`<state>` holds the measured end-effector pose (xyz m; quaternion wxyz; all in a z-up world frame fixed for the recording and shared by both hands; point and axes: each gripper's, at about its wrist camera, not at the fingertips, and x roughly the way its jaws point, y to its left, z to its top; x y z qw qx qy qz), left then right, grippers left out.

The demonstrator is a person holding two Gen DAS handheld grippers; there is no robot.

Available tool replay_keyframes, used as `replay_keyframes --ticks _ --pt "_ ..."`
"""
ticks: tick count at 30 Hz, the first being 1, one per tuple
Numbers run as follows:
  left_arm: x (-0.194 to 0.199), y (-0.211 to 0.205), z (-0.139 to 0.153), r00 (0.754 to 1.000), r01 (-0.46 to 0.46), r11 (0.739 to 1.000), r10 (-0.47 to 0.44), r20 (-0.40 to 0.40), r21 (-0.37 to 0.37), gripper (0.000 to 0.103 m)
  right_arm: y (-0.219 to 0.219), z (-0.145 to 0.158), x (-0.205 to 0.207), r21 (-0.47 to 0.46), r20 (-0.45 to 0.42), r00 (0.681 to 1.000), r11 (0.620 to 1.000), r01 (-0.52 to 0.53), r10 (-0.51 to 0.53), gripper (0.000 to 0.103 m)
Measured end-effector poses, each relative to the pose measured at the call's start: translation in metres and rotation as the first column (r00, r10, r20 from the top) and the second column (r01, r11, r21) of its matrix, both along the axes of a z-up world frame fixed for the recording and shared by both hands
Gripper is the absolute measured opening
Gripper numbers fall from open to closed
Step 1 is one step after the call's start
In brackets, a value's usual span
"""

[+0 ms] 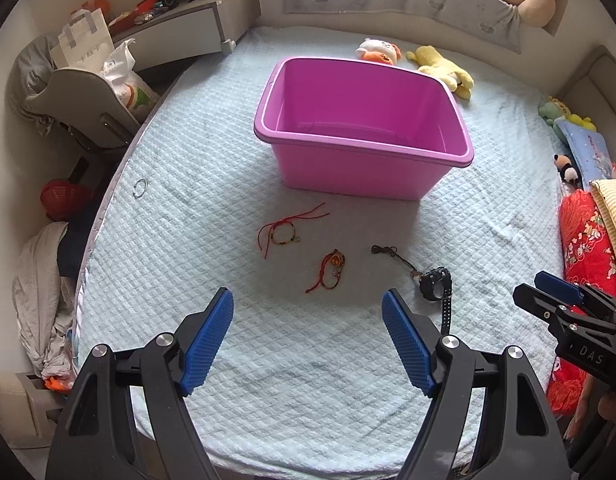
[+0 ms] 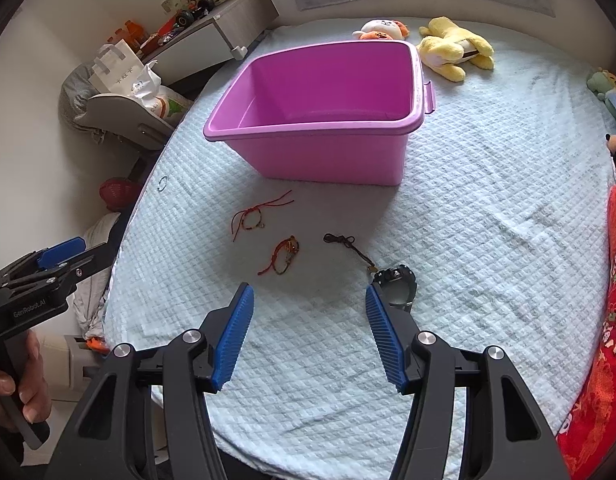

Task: Organize jewelry
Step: 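Close the left tool on the red charm bracelet while the right tool grasps the brown leather cord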

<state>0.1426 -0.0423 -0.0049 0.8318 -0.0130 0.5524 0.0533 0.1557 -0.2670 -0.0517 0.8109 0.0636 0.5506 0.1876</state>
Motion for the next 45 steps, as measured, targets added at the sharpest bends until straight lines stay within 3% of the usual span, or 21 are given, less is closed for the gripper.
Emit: replay_keyframes --ticks 14,23,27,31,38,45 --pt "0.012 0.026 -0.023 0.994 0.098 0.993 -0.095 0.045 -0.061 0.076 0.012 -0.010 -0.016 -0.073 -0.015 0.987 0.984 0.161 -0.162 0.056" --pt "0.027 0.056 -0.072 0.993 0.121 0.985 -0.120 0.021 -0.125 0.077 0.031 -0.033 -0.025 -0.113 -0.024 0.967 0.962 0.249 -0.253 0.058" --pt "0.030 0.063 -0.096 0.995 0.103 0.986 -0.102 0.015 -0.129 0.083 0.033 -0.054 -0.023 -0.134 -0.030 0.963 0.955 0.263 -0.269 0.062" --pt "0.028 0.069 -0.120 0.997 0.080 0.988 -0.077 0.024 -0.133 0.091 0.032 -0.081 -0.014 -0.158 -0.024 0.965 0.954 0.253 -0.260 0.063" --pt "0.033 0.052 -0.175 0.996 0.071 0.993 -0.065 0.063 -0.095 0.091 0.040 -0.132 0.016 -0.173 0.057 0.990 0.975 0.137 -0.129 0.063" --pt "0.043 0.033 -0.227 0.991 0.056 0.993 -0.042 0.130 -0.108 0.091 0.048 -0.184 0.052 -0.186 0.145 0.989 0.982 0.039 -0.012 0.063"
